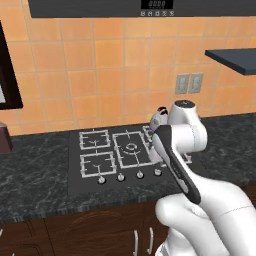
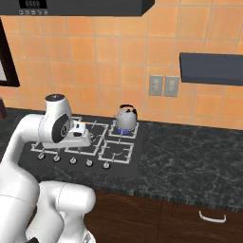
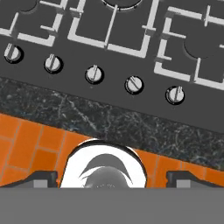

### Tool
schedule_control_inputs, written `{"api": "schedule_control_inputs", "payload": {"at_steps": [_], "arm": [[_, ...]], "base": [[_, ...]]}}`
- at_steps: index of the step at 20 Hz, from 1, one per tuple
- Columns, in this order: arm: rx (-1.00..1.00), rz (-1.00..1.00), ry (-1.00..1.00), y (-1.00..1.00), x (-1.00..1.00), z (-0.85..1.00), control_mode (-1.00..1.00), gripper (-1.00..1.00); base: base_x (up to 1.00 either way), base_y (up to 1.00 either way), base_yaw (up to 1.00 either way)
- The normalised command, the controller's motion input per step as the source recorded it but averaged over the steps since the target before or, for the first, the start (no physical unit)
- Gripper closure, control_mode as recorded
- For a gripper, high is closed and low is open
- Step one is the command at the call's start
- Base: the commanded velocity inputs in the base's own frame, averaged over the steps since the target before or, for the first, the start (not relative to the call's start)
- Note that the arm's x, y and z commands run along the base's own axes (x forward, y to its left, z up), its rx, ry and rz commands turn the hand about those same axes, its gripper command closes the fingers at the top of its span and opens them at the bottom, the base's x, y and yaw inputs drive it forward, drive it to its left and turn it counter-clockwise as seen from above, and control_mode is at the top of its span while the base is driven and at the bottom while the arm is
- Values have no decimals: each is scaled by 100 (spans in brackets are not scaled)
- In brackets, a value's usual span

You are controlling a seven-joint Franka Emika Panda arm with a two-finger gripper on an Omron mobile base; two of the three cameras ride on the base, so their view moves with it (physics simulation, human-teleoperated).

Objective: Turn off the rear right burner of the stove.

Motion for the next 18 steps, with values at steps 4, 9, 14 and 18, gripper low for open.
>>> {"api": "schedule_control_inputs", "payload": {"at_steps": [4,9,14,18], "arm": [[-12,16,-7,-29,3,-65,-100,-100],[-1,7,-1,-10,39,-19,-100,-100],[0,1,0,0,43,0,-100,-100],[0,0,0,0,32,0,-100,-100]], "base": [[0,0,0],[0,0,0],[0,0,0],[0,0,0]]}}
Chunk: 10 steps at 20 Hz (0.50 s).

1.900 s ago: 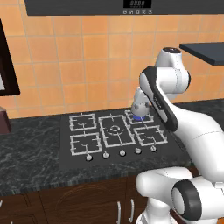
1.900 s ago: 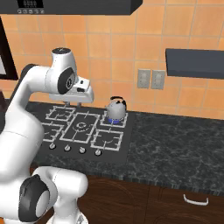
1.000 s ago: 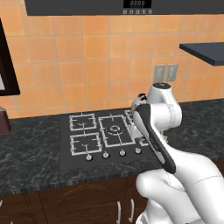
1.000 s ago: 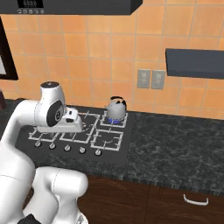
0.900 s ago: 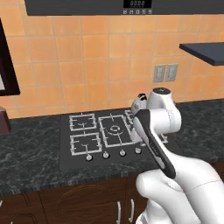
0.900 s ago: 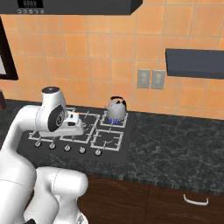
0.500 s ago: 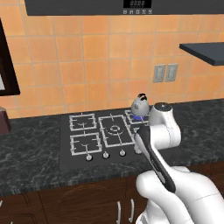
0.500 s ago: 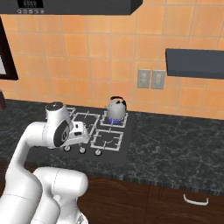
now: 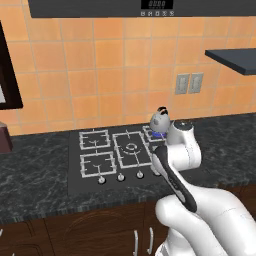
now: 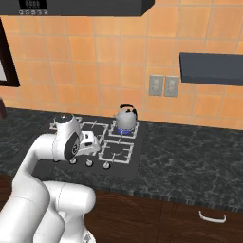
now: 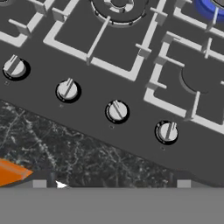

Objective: Turn off the rear right burner of the stove.

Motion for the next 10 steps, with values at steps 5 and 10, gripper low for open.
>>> {"api": "schedule_control_inputs", "payload": {"at_steps": [5,10], "arm": [[0,0,0,10,11,-22,-100,-100],[-3,1,0,18,0,-46,-100,-100]], "base": [[0,0,0],[0,0,0]]}}
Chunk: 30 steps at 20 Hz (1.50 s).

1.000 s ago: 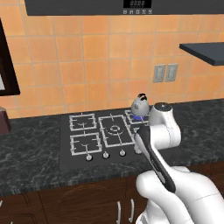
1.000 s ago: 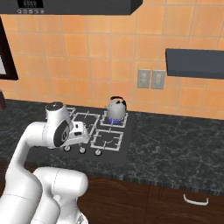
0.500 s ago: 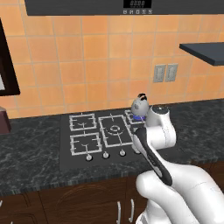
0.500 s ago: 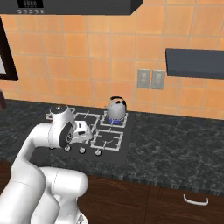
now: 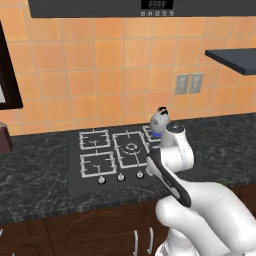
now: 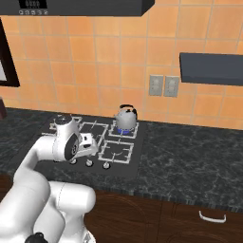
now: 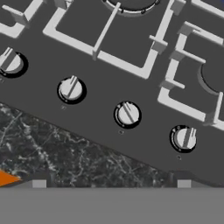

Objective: Turn off the rear right burner of the stove.

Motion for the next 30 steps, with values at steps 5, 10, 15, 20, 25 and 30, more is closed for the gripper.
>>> {"api": "schedule_control_inputs", "payload": {"at_steps": [5,10,15,20,25,30], "arm": [[-4,0,0,6,19,-24,-100,-100],[0,0,1,-2,6,-39,-100,-100],[0,0,0,-7,2,-35,-100,-100],[0,0,0,-29,23,-28,-100,-100],[0,2,1,-2,0,-11,-100,-100],[0,2,3,0,1,-28,-100,-100]], "base": [[0,0,0],[0,0,0],[0,0,0],[0,0,0],[0,0,0],[0,0,0]]}}
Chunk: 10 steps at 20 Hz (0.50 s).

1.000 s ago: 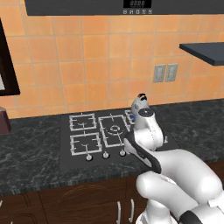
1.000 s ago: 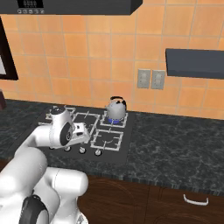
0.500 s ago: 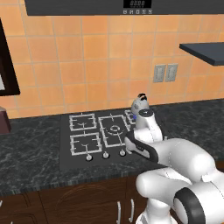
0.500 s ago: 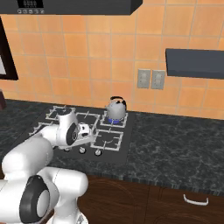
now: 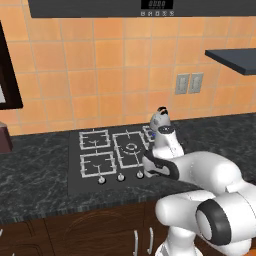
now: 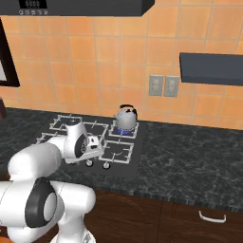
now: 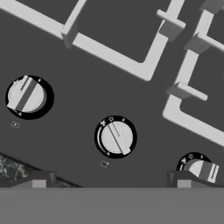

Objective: Turn off the rear right burner of the stove.

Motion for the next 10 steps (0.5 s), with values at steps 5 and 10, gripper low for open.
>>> {"api": "schedule_control_inputs", "payload": {"at_steps": [5,10], "arm": [[0,1,3,0,3,-29,-100,-100],[0,0,0,0,21,-5,-100,-100]], "base": [[0,0,0],[0,0,0]]}}
